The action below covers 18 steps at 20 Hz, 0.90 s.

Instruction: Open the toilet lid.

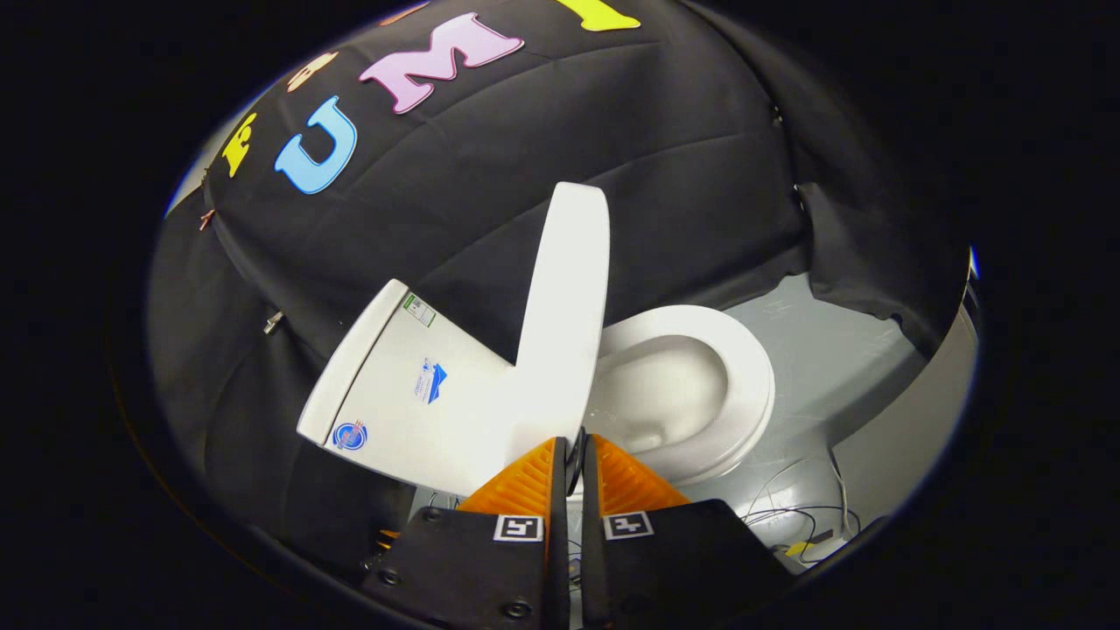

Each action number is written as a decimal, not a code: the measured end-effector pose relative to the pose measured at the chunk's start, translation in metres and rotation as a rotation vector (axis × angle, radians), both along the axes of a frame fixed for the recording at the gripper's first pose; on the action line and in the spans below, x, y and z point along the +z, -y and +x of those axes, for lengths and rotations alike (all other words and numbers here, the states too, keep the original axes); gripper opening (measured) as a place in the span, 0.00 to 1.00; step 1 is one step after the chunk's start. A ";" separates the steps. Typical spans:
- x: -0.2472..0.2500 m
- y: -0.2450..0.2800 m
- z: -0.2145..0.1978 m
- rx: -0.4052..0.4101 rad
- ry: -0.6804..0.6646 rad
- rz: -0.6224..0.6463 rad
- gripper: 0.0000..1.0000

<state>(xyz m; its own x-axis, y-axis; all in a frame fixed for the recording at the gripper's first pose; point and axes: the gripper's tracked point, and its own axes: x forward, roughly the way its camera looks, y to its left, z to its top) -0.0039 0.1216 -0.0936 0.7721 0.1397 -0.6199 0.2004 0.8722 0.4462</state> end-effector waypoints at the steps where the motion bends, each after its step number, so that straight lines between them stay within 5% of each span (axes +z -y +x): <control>1: 0.001 -0.002 0.000 -0.005 -0.004 -0.008 0.11; 18: 0.045 -0.083 0.013 0.019 0.000 -0.125 0.11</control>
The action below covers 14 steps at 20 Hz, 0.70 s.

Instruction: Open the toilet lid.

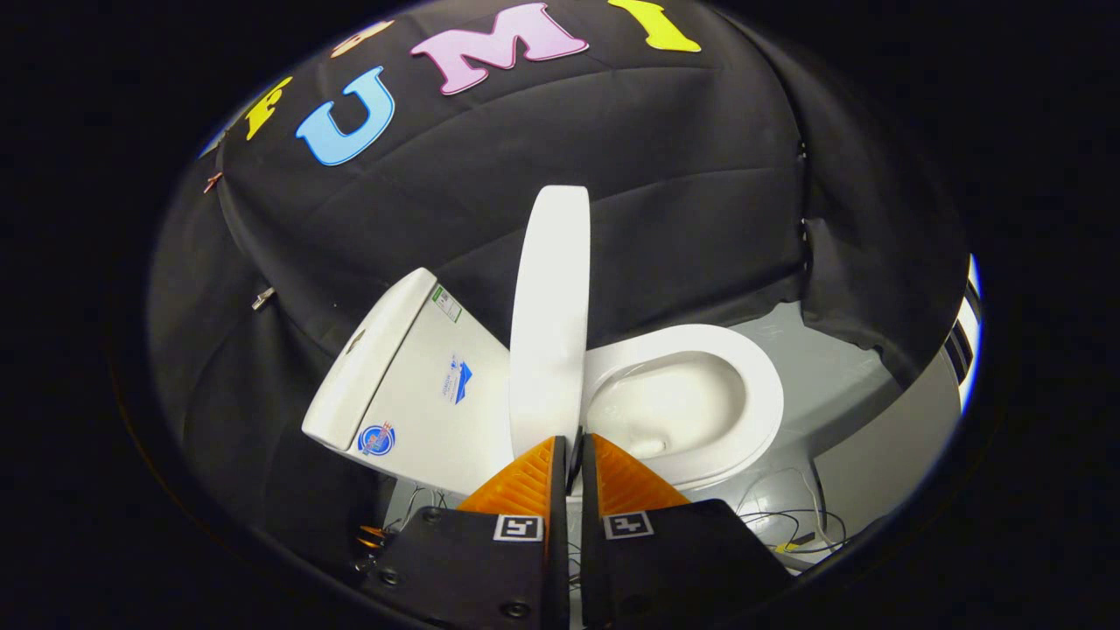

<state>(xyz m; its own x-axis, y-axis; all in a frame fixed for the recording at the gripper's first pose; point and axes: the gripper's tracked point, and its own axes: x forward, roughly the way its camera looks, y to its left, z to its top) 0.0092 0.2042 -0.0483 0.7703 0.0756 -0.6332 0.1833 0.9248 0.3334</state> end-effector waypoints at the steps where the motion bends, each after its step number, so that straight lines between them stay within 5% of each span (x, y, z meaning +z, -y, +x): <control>1: 0.002 -0.006 0.000 0.009 0.000 0.000 0.11; 14: 0.015 -0.071 0.014 0.044 -0.046 -0.145 0.11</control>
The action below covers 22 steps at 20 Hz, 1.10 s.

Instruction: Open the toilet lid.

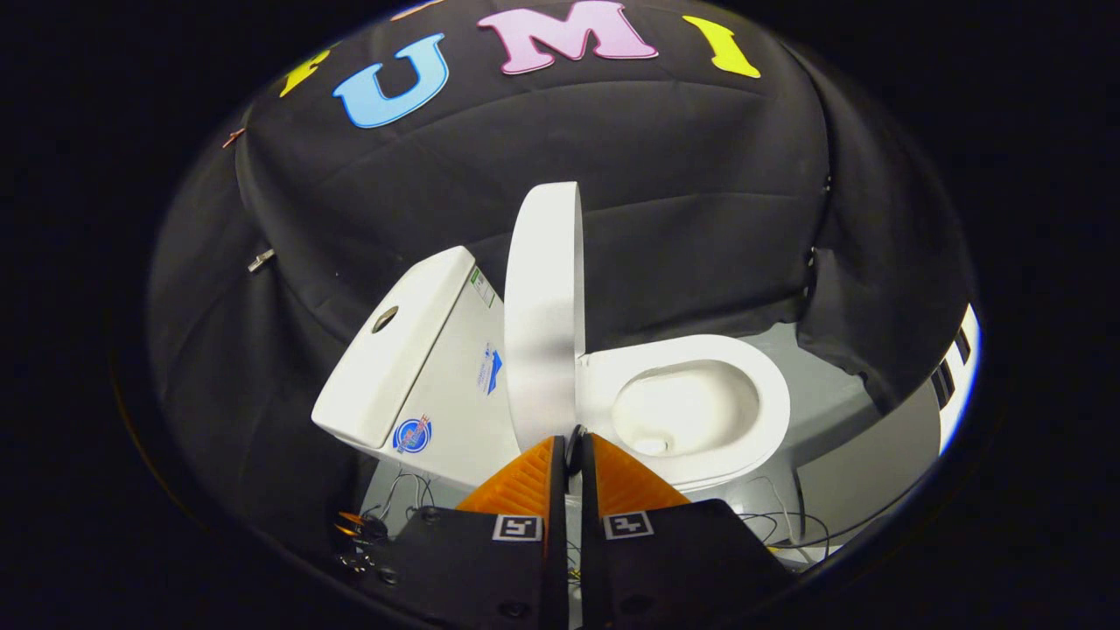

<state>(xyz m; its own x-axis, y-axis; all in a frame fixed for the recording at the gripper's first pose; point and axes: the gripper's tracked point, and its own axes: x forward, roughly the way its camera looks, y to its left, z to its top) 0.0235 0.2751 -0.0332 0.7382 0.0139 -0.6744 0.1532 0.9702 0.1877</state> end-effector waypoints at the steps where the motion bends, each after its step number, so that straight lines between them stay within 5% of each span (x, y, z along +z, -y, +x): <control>1: 0.001 -0.005 0.002 0.003 -0.001 -0.009 0.11; 22: -0.002 -0.100 0.026 0.012 -0.080 -0.276 0.15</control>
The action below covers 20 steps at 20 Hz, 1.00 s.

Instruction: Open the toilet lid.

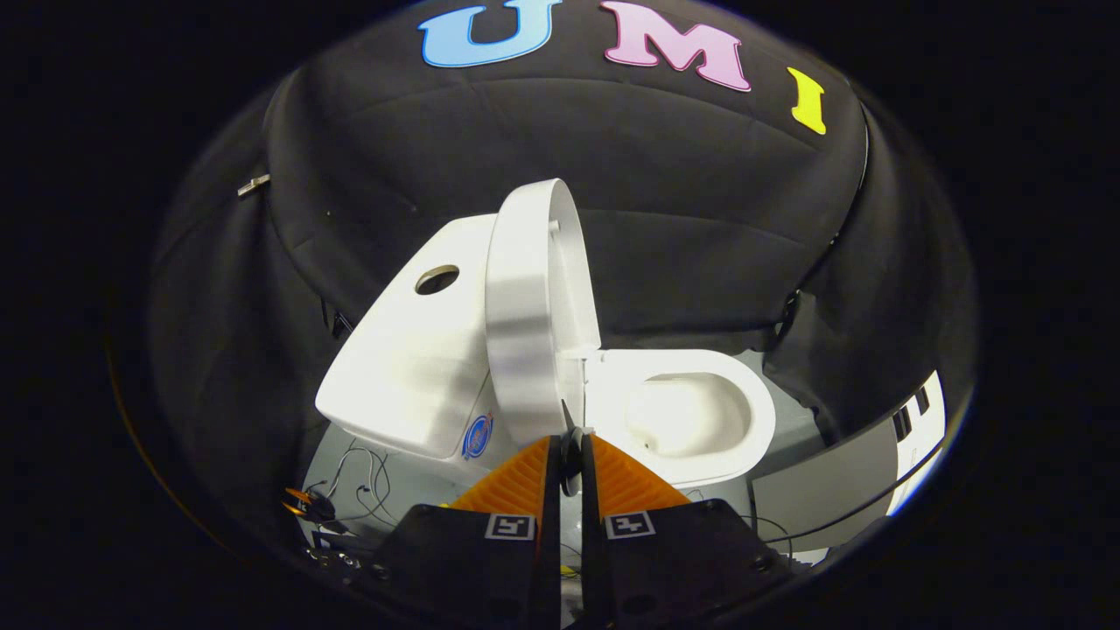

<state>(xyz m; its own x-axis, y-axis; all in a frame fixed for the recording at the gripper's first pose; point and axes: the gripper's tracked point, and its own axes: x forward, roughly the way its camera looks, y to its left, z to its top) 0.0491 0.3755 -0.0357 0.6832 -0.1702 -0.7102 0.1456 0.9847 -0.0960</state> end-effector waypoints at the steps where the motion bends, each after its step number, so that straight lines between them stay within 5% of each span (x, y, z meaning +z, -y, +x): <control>1: -0.001 -0.002 0.001 0.002 0.002 -0.019 0.16; 13: -0.005 -0.023 0.008 0.080 0.031 -0.139 0.26; 16: -0.008 -0.029 0.012 0.123 0.042 -0.082 0.55; 18: -0.011 -0.025 0.009 0.120 0.029 -0.087 0.99; 20: -0.008 -0.020 0.011 0.125 0.032 -0.100 0.99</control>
<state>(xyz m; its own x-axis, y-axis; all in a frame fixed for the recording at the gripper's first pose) 0.0602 0.3954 -0.0441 0.7253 -0.1513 -0.6716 0.0270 0.9810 -0.1919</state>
